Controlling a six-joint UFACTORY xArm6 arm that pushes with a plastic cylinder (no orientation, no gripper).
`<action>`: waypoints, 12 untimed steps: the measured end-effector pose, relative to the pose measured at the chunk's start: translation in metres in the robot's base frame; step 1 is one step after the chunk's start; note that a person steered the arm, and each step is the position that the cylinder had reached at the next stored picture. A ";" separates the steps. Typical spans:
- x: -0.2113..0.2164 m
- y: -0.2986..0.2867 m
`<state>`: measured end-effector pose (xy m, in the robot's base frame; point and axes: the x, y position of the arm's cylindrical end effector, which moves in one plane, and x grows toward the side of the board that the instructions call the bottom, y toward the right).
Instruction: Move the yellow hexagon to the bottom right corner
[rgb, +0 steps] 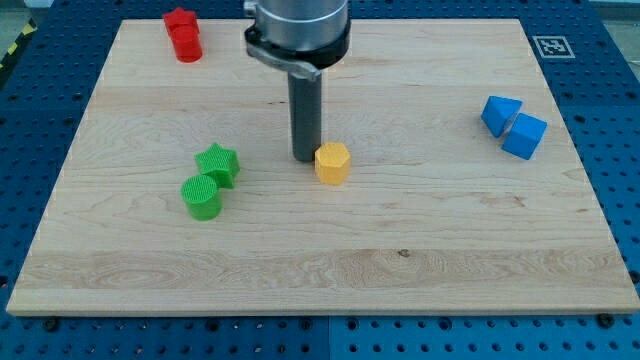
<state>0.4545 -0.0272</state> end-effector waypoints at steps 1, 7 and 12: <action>0.014 -0.006; 0.010 0.010; 0.003 0.051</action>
<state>0.4572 0.0239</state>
